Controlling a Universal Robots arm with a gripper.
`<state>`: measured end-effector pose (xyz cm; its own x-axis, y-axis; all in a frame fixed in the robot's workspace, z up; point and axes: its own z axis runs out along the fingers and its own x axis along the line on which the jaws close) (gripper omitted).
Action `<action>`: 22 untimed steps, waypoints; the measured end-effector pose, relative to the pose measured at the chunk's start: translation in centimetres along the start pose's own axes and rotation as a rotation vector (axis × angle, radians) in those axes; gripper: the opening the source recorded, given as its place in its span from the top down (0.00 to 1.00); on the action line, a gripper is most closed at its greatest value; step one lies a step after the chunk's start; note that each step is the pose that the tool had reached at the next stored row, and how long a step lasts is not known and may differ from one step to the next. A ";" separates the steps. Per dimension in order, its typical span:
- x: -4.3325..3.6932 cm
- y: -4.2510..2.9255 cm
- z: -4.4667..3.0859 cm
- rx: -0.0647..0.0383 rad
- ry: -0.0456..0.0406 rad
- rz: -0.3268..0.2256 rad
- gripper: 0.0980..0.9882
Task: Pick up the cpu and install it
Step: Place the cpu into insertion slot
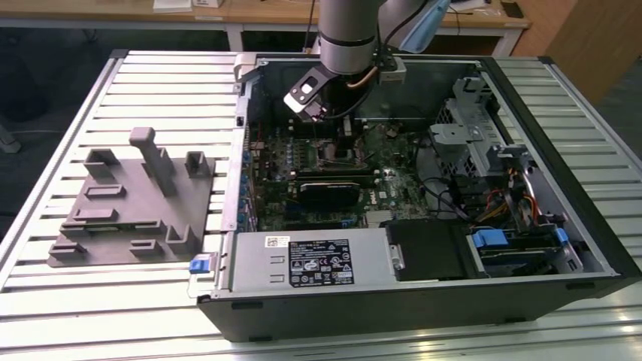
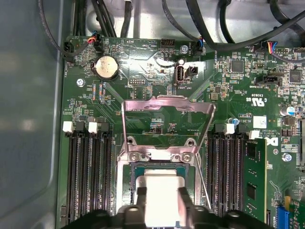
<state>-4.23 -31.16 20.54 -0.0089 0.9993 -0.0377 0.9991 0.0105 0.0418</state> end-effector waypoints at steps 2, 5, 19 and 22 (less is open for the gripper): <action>0.00 0.00 0.00 0.000 0.0001 0.000 0.72; 0.00 0.00 0.00 0.000 0.0004 0.000 0.92; 0.01 -0.02 0.40 0.000 0.0047 0.000 0.99; 0.01 -0.04 0.58 0.001 0.0049 0.000 0.99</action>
<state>-4.25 -31.18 19.95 -0.0089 0.9994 -0.0327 0.9991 0.0102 0.0413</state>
